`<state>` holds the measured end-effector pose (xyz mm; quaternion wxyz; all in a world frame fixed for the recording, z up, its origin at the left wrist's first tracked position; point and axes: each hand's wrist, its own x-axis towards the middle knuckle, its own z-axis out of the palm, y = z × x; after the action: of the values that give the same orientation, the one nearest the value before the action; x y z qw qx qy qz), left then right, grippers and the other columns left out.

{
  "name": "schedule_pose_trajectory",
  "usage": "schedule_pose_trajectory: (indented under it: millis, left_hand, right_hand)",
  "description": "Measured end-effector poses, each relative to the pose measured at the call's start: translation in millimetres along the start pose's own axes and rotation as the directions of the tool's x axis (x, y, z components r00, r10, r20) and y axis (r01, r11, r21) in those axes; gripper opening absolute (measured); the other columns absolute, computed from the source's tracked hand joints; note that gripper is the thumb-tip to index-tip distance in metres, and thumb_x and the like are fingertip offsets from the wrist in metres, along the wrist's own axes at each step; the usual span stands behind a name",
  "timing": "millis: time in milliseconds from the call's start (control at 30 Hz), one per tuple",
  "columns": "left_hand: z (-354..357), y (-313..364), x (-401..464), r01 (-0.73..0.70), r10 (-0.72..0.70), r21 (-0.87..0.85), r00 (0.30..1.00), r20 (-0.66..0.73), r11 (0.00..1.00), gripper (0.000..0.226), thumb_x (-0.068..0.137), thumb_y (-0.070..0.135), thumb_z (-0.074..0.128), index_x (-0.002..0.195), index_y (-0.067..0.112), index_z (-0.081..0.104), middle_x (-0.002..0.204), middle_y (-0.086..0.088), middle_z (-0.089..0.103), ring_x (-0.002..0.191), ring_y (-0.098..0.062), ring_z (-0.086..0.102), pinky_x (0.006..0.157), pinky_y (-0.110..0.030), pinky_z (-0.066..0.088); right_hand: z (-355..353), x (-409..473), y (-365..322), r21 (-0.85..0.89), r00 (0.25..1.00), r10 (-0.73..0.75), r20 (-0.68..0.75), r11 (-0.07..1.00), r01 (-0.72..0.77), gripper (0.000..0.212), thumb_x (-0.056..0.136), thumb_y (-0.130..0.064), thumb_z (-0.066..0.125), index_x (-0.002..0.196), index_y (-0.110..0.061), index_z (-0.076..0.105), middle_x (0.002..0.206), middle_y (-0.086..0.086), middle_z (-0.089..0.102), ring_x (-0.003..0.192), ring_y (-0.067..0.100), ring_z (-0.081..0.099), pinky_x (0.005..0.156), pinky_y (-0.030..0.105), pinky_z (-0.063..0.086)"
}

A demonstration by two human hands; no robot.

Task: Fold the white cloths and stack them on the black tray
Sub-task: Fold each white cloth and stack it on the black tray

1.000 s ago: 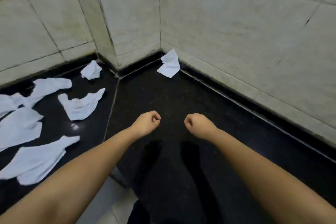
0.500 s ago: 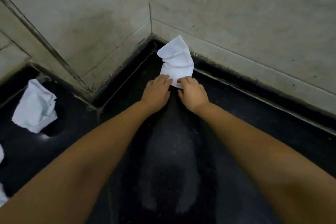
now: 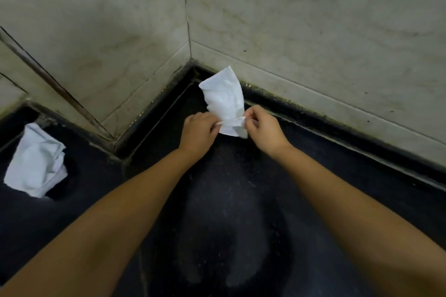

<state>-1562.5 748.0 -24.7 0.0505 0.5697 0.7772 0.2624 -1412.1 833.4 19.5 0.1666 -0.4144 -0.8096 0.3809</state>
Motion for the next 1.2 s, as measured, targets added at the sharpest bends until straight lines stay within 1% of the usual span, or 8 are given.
schedule_pose_trajectory:
  millis: [100, 267, 400, 500, 633, 833, 1000, 1200]
  left_hand:
    - [-23, 28, -22, 0.056, -0.063, -0.141, 0.997, -0.046, 0.988, 0.013, 0.086, 0.007, 0.055, 0.089, 0.003, 0.067, 0.083, -0.01, 0.062, 0.075, -0.021, 0.056, 0.073, -0.032, 0.045]
    - [-75, 87, -68, 0.17, -0.197, -0.327, 0.979, -0.049, 0.93, 0.025, 0.09, 0.009, 0.051, 0.108, 0.009, 0.069, 0.106, -0.005, 0.068, 0.096, -0.018, 0.061, 0.083, -0.028, 0.047]
    - [-114, 111, -107, 0.158, -0.181, -0.288, 0.982, -0.054, 0.944, 0.019, 0.09, 0.013, 0.057, 0.1, 0.011, 0.073, 0.09, 0.004, 0.067, 0.085, -0.007, 0.058, 0.068, -0.009, 0.039]
    - [-130, 129, -127, 0.147, -0.161, -0.296, 0.987, -0.024, 0.944, 0.017, 0.09, 0.016, 0.059, 0.093, 0.008, 0.073, 0.081, -0.004, 0.068, 0.073, -0.008, 0.056, 0.064, -0.017, 0.039]
    - [-137, 171, -136, 0.192, -0.231, -0.496, 0.973, -0.018, 0.847, 0.018, 0.092, 0.02, 0.057, 0.09, 0.009, 0.07, 0.083, -0.003, 0.067, 0.072, -0.009, 0.059, 0.069, -0.024, 0.045]
    - [-128, 218, -190, 0.195, -0.258, -0.734, 0.966, 0.027, 0.651, 0.02, 0.092, 0.017, 0.055, 0.075, 0.022, 0.064, 0.077, 0.001, 0.062, 0.079, -0.014, 0.057, 0.079, -0.03, 0.046]
    - [-80, 230, -288, 0.278, -0.203, -0.673, 0.961, 0.19, 0.685, 0.011, 0.09, 0.009, 0.059, 0.087, 0.015, 0.067, 0.072, 0.012, 0.069, 0.071, 0.005, 0.061, 0.07, -0.011, 0.046]
    - [-13, 213, -388, 0.344, -0.166, -0.357, 0.88, 0.445, 0.868, 0.016, 0.088, 0.018, 0.063, 0.079, 0.03, 0.068, 0.079, 0.02, 0.067, 0.079, 0.01, 0.06, 0.077, -0.017, 0.046]
  right_hand:
    - [-38, -30, -5, 0.127, 1.0, 0.005, -0.007, 0.992, -0.005, 0.012, 0.095, -0.01, 0.043, 0.093, -0.013, 0.054, 0.082, -0.004, 0.054, 0.068, 0.008, 0.047, 0.058, 0.018, 0.036]
    - [-110, -89, -16, 0.156, 0.998, -0.051, 0.047, 0.987, 0.043, 0.019, 0.097, -0.011, 0.048, 0.104, -0.015, 0.065, 0.088, -0.005, 0.062, 0.076, 0.002, 0.055, 0.064, 0.004, 0.042]
    - [-166, -141, -10, 0.134, 0.99, -0.065, 0.121, 0.99, 0.049, 0.017, 0.096, -0.012, 0.052, 0.09, -0.017, 0.067, 0.075, -0.007, 0.062, 0.058, -0.004, 0.053, 0.061, 0.012, 0.043]
    - [-188, -170, -4, 0.131, 0.998, -0.038, 0.045, 0.991, 0.032, 0.016, 0.096, -0.014, 0.052, 0.082, -0.015, 0.061, 0.073, -0.001, 0.057, 0.063, 0.005, 0.048, 0.06, 0.013, 0.039]
    - [-202, -193, -2, 0.281, 0.989, 0.034, -0.143, 0.96, 0.008, 0.021, 0.096, -0.018, 0.048, 0.076, -0.02, 0.056, 0.079, 0.001, 0.055, 0.074, 0.013, 0.048, 0.074, 0.032, 0.041]
    - [-219, -267, 9, 0.368, 0.976, -0.017, -0.219, 0.925, 0.099, 0.027, 0.095, -0.012, 0.046, 0.073, -0.025, 0.053, 0.072, -0.001, 0.047, 0.069, 0.013, 0.042, 0.07, 0.028, 0.038]
    - [-209, -355, 61, 0.181, 0.998, -0.058, -0.004, 0.982, 0.057, 0.023, 0.094, -0.008, 0.05, 0.076, -0.023, 0.054, 0.073, -0.002, 0.053, 0.067, 0.011, 0.043, 0.059, 0.019, 0.034]
    - [-160, -456, 144, -0.107, 0.96, 0.1, 0.263, 0.991, -0.074, 0.021, 0.092, -0.017, 0.054, 0.076, -0.03, 0.055, 0.075, -0.011, 0.061, 0.065, -0.005, 0.051, 0.067, 0.016, 0.042]
